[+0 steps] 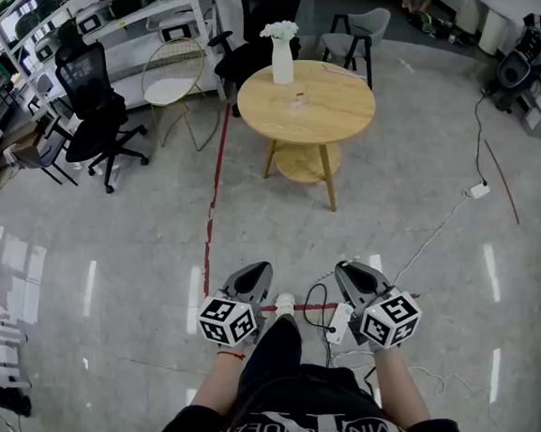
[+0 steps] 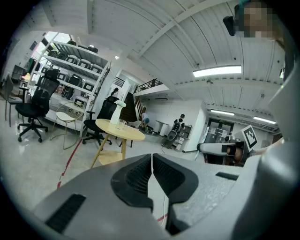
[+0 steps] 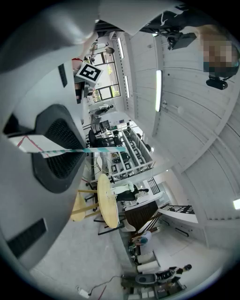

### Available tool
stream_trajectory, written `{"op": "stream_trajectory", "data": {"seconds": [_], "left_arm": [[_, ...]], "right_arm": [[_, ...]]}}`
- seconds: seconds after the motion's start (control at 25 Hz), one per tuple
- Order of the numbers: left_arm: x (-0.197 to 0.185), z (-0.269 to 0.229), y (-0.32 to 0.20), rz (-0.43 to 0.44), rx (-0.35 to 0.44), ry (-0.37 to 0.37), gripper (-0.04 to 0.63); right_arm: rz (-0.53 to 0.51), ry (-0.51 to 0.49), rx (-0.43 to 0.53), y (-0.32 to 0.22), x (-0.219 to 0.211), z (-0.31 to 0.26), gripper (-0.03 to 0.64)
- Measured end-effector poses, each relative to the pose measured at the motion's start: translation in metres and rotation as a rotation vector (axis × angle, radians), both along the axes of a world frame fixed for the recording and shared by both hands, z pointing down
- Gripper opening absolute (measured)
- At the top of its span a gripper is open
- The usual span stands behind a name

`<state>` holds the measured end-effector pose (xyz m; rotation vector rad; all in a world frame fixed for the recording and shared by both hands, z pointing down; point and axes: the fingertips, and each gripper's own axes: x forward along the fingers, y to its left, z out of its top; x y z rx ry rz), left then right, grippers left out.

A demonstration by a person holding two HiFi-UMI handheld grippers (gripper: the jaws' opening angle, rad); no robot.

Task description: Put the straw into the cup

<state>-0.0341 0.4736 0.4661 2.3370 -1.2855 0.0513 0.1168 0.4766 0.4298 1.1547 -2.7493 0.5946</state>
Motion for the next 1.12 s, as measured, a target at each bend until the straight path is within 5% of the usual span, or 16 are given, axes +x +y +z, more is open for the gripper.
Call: {"op": "stream_trajectory", "data": {"seconds": [0.68,1.12], "left_arm": [[-0.031,0.02,-0.236,0.115,-0.032,-0.017,0.017],[-0.086,0.008,-0.333,0.06,0.01,0.001,0.017]], "right_arm": [[0.027,0.047,-0.025,-0.229,-0.054,0.012,0.02],[-0.01,0.023,0.024,-0.326,-0.097,-0.005,0.02]]}}
